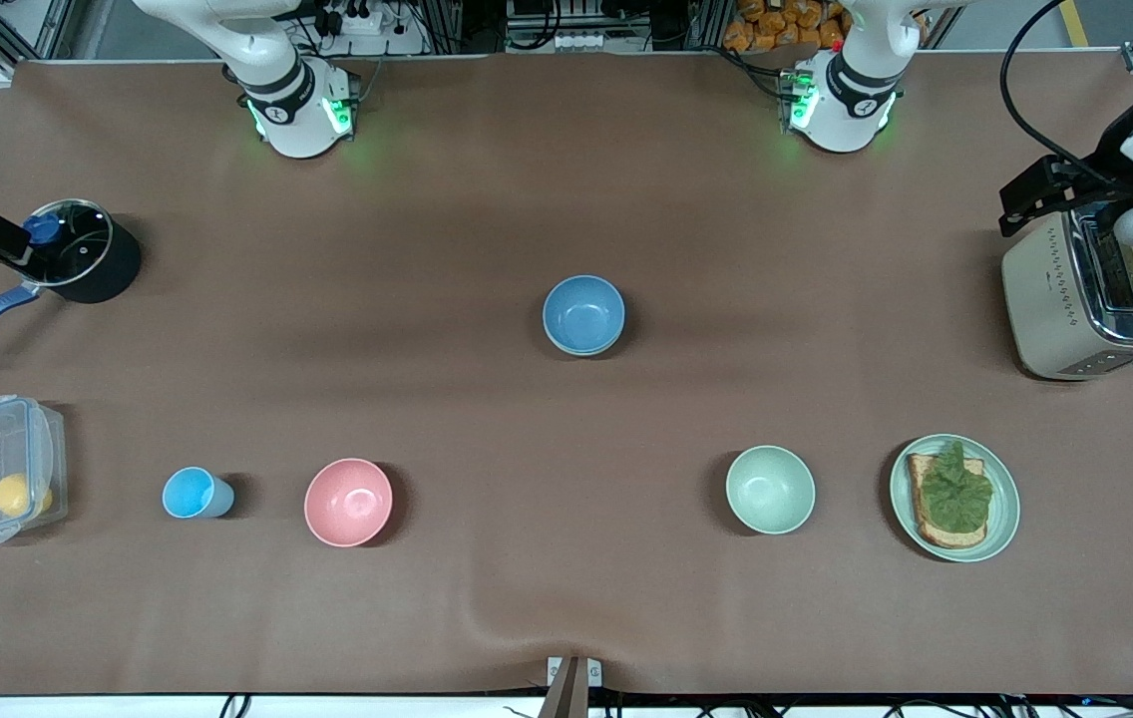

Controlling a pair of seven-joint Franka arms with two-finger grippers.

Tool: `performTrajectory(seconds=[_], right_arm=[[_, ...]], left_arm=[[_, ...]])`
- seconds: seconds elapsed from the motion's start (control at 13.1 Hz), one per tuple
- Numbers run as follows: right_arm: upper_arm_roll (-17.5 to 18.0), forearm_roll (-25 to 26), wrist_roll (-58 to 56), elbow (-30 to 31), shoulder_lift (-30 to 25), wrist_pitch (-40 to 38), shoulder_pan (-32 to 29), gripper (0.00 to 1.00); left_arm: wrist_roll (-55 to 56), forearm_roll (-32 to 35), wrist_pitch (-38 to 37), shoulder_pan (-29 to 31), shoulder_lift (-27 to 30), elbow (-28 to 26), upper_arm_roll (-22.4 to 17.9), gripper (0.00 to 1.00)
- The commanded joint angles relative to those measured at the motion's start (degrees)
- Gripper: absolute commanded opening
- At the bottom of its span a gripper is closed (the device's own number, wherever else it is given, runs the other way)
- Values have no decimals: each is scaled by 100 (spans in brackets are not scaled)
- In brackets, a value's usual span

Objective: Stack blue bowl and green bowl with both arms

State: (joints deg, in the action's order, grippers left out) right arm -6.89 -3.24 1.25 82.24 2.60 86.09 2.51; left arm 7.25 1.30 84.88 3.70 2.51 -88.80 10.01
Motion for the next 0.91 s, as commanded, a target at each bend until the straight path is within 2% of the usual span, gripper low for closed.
performTrajectory(seconds=[0.0, 0.46, 0.61, 0.84], right_arm=[[144, 113, -46, 82, -76, 39, -102, 100], [161, 166, -72, 82, -67, 48, -76, 100], [179, 577, -46, 82, -67, 39, 29, 100], [170, 579, -46, 82, -58, 74, 39, 100]], left_arm=[[48, 81, -59, 8, 22, -75, 18, 100], [-49, -147, -33, 16, -22, -49, -43, 100], [-40, -148, -33, 16, -48, -49, -43, 100], [-49, -148, -33, 16, -48, -41, -43, 100]])
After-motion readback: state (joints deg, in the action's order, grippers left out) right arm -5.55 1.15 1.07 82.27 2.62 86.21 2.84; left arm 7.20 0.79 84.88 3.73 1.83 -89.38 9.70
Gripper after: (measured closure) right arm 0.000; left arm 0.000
